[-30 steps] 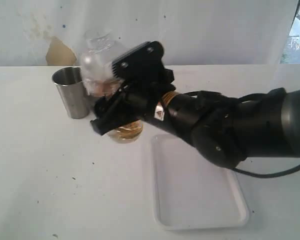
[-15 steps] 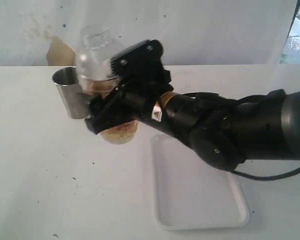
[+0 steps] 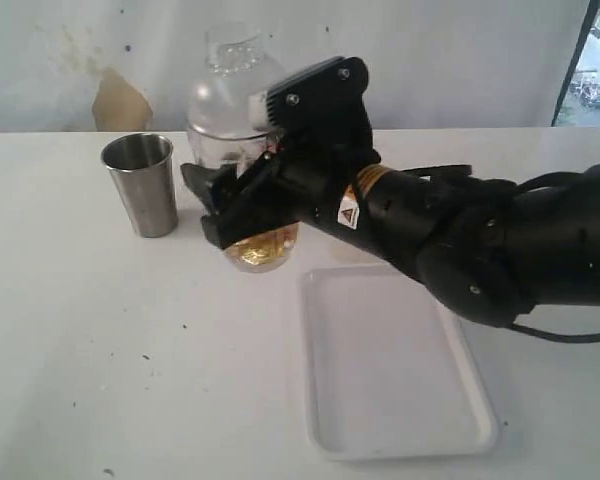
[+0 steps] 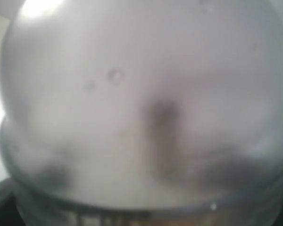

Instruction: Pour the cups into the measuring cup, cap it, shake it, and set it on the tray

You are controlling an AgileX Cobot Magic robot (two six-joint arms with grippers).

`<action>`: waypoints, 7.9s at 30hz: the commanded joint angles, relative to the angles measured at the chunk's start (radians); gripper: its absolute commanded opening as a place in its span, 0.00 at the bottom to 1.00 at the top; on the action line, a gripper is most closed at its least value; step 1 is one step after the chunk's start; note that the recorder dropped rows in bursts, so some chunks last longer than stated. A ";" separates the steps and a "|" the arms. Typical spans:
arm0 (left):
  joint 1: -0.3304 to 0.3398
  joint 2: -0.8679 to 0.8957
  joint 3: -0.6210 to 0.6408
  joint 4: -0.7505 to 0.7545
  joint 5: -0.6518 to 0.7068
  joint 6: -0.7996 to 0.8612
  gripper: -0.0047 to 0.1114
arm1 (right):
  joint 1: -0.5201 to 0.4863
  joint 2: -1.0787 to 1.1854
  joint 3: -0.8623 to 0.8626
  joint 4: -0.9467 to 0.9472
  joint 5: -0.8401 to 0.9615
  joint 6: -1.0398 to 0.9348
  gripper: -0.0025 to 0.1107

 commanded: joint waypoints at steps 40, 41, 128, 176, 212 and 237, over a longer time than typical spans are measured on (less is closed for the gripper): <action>-0.001 -0.004 0.005 0.001 -0.009 0.000 0.04 | -0.330 -0.224 -0.029 0.209 0.044 -0.346 0.02; -0.001 -0.004 0.005 0.001 -0.009 0.000 0.04 | -0.363 -0.224 -0.034 0.209 0.049 -0.367 0.02; -0.001 -0.004 0.005 0.001 -0.009 0.000 0.04 | -0.609 0.177 -0.328 -0.068 0.070 -1.938 0.02; -0.001 -0.004 0.005 0.001 -0.009 0.000 0.04 | -0.609 0.177 -0.338 -0.087 -0.061 -2.224 0.02; -0.001 -0.004 0.005 0.001 -0.009 0.000 0.04 | -0.609 0.177 -0.338 -0.130 -0.076 -2.255 0.02; -0.001 -0.004 0.005 0.001 -0.009 0.000 0.04 | -0.609 0.177 -0.338 -0.174 -0.154 -2.268 0.02</action>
